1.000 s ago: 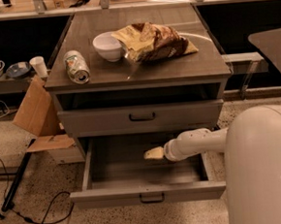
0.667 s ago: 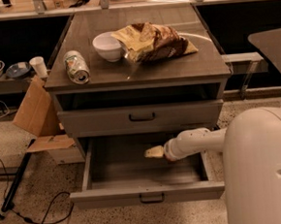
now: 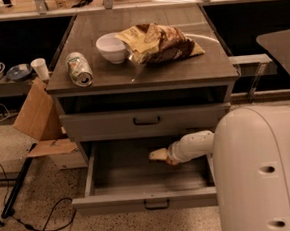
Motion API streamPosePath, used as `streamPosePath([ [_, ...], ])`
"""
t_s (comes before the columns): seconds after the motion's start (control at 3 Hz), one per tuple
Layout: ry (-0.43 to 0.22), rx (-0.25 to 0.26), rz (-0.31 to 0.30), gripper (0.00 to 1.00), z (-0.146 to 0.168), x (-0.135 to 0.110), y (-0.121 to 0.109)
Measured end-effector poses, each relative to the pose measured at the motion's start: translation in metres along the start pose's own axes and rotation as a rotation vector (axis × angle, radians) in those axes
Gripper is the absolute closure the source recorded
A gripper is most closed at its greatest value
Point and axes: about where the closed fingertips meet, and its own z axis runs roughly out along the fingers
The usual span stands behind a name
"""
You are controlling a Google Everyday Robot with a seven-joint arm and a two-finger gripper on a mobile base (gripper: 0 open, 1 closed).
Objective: Pick apple from middle drawer and place on counter
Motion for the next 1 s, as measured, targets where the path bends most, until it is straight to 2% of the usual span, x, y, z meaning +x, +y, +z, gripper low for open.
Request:
streamPosePath([
  [0.67,-0.001,0.062,0.024,0.0,0.017,-0.004,-0.002],
  [1.0,0.013,0.084,0.022,0.17,0.028,-0.003,0.002],
])
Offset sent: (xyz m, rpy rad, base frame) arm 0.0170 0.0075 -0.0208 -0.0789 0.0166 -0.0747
